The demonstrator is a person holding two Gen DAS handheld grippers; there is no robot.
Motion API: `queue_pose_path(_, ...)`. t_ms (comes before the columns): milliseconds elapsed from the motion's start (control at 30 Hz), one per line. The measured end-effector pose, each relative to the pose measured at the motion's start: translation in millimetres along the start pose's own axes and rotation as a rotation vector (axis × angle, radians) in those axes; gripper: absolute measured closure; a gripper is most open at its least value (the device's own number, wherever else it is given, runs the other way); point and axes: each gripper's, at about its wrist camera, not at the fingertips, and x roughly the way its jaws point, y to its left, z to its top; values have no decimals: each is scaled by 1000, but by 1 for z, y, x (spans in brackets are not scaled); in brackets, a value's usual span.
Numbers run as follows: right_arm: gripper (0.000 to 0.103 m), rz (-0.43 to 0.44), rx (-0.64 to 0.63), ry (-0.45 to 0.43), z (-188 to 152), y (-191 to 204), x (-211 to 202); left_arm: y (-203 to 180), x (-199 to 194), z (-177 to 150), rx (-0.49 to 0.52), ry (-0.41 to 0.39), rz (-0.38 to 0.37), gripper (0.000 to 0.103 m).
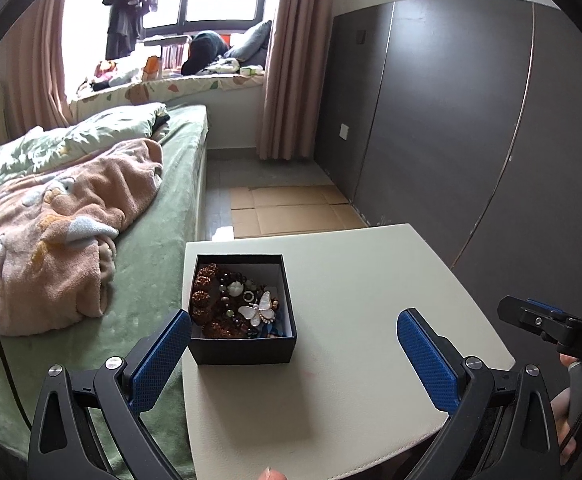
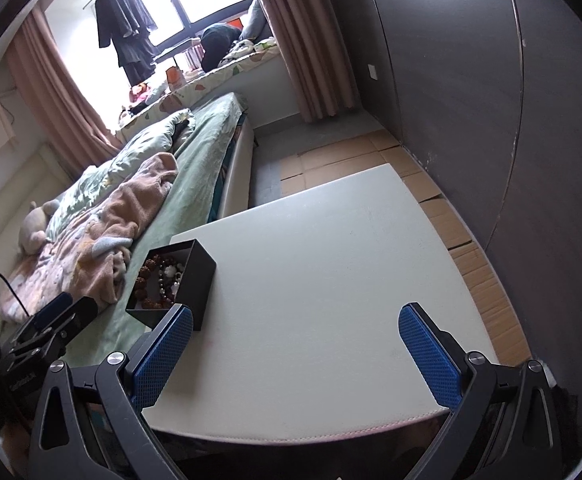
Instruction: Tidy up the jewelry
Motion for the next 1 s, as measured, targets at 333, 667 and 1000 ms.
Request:
queue_pose_path(333, 0, -1, 1, -4, -3, 6, -4, -2, 0, -2, 0, -8, 26, 0)
queue_pose_path(667, 0, -13, -12, -10, -3, 4, -6, 0, 0, -2, -14, -5, 20, 0)
queue_pose_path(1000, 0, -21, -23, -8, -2, 5, -6, 0, 0, -2, -14, -5, 17, 0)
